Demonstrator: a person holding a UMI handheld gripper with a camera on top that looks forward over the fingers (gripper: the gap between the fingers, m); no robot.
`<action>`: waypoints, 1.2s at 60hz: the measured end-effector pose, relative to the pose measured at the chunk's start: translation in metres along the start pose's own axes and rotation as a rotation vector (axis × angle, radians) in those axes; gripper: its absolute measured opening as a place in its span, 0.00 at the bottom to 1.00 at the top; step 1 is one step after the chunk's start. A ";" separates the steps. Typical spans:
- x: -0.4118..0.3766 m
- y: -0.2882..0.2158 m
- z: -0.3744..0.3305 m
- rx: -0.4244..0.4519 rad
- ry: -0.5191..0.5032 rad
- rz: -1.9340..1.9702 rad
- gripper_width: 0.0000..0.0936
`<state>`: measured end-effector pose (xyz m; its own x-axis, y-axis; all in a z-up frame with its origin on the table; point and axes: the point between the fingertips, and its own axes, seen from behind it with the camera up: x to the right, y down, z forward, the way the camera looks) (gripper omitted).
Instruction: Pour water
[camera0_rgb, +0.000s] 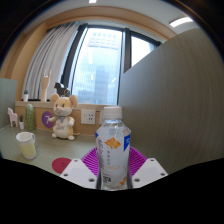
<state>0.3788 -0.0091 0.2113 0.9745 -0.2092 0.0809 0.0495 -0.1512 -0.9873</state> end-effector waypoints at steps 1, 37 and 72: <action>0.000 -0.001 0.000 -0.002 0.002 -0.005 0.37; -0.164 -0.073 0.035 0.192 0.005 -1.322 0.36; -0.266 -0.084 0.052 0.531 0.052 -2.223 0.36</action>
<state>0.1264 0.1101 0.2659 -0.6738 -0.1502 0.7235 0.7215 0.0774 0.6880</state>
